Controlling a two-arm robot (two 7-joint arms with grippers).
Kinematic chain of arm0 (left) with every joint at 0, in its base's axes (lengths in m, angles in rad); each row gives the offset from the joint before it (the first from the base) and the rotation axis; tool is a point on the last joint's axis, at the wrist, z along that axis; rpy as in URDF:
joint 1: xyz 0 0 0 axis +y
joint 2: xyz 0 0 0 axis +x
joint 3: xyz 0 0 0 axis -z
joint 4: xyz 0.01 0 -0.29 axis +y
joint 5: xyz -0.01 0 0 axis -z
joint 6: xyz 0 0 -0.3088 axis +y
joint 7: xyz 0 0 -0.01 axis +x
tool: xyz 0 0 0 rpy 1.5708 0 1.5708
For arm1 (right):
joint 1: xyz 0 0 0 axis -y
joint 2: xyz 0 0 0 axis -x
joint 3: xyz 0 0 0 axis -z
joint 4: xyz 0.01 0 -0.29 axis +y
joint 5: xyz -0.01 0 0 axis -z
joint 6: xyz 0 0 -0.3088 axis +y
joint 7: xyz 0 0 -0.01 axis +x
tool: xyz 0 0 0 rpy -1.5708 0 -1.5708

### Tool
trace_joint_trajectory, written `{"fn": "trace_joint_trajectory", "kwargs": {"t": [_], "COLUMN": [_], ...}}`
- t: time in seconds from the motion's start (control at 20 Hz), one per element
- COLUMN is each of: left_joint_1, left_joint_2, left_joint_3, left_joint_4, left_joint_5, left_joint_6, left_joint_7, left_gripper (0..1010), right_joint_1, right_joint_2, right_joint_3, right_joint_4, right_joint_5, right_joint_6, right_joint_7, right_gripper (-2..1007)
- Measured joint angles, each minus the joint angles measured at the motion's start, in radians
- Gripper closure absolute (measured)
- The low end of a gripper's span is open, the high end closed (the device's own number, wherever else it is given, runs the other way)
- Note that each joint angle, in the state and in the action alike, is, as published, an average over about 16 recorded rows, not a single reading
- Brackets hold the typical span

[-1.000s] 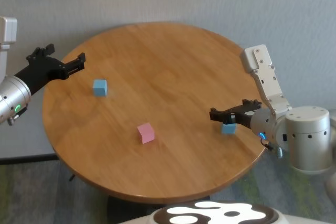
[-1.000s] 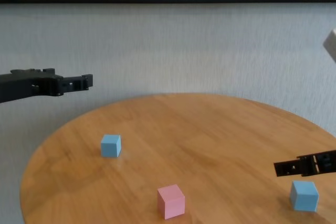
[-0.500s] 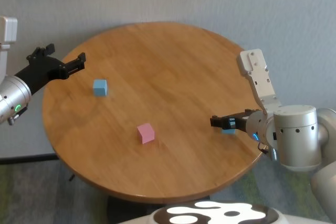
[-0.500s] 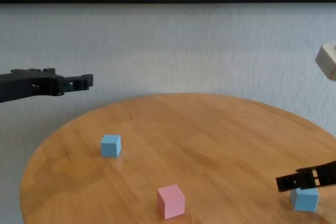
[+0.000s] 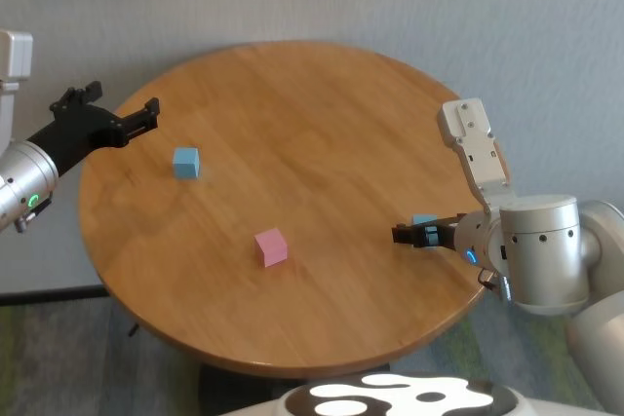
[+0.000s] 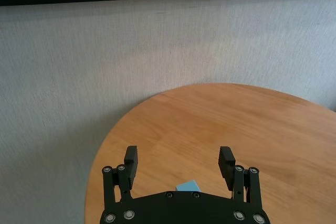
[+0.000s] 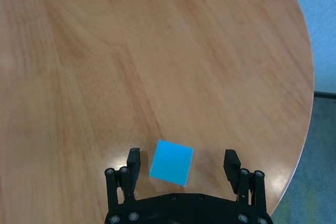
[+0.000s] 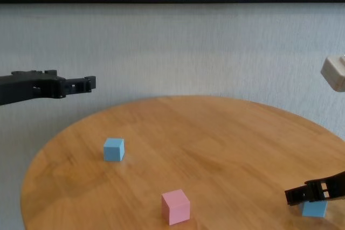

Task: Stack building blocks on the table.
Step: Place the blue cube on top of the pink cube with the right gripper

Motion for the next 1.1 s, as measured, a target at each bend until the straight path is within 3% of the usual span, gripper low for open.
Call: {"fn": "trace_joint_trajectory", "kwargs": {"t": [0.7, 1.1], "left_joint_1": [0.0, 0.0], "left_joint_2": [0.0, 0.0], "left_joint_3": [0.0, 0.0], "left_joint_4": [0.0, 0.0], "left_joint_5": [0.0, 0.0], "left_joint_6": [0.0, 0.0], "left_joint_7": [0.0, 0.0], "left_gripper": [10, 10], "right_joint_1": [0.001, 0.001], "right_joint_2": [-0.009, -0.008], "right_joint_3": [0.01, 0.009], "right_joint_4": [0.01, 0.009], "right_joint_5": [-0.009, -0.009], "right_joint_6": [-0.002, -0.002], "right_joint_7": [0.016, 0.011], "right_gripper": [22, 164]}}
